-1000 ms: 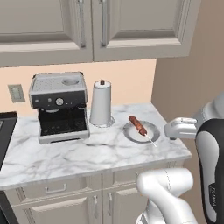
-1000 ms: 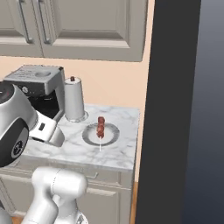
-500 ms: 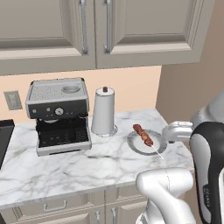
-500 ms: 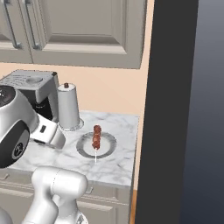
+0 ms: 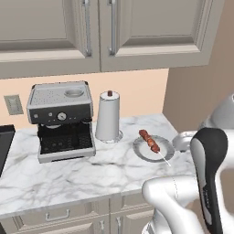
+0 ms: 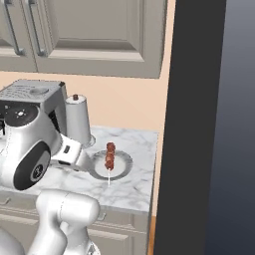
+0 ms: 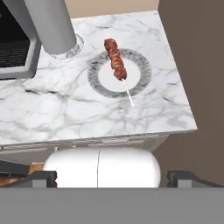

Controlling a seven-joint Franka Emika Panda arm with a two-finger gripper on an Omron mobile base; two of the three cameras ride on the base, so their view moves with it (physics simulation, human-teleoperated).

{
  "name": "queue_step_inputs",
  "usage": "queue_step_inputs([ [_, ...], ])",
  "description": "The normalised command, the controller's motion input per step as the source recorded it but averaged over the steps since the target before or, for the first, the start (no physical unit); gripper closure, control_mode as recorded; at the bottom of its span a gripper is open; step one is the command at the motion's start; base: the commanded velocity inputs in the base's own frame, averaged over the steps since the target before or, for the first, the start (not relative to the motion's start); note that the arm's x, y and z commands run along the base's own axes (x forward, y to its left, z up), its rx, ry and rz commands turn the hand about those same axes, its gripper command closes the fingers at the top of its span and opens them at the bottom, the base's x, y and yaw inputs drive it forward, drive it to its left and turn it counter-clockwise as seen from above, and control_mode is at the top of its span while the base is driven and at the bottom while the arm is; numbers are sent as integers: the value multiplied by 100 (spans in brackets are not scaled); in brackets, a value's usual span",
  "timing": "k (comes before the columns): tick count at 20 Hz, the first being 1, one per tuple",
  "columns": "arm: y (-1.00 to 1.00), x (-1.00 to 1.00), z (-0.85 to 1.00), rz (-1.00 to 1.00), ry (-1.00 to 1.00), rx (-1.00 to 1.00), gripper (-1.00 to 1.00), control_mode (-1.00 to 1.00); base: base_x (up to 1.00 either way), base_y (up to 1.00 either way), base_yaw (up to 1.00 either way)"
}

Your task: Place the cold items (cucumber and lime) from the fridge in one tupperware on the dining counter. Place the warm items (hot dog and kebab skewer) in the stove area in another tupperware.

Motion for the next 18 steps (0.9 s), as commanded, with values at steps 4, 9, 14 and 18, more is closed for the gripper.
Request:
queue_step_inputs([
  [4, -34, 61, -33, 0, 3, 0, -100, -100, 0, 0, 0],
  [9, -15, 73, -39, 0, 0, 0, -100, -100, 0, 0, 0],
  [14, -5, 71, -38, 0, 0, 0, -100, -100, 0, 0, 0],
  [18, 0, 65, -47, 0, 3, 0, -100, -100, 0, 0, 0],
])
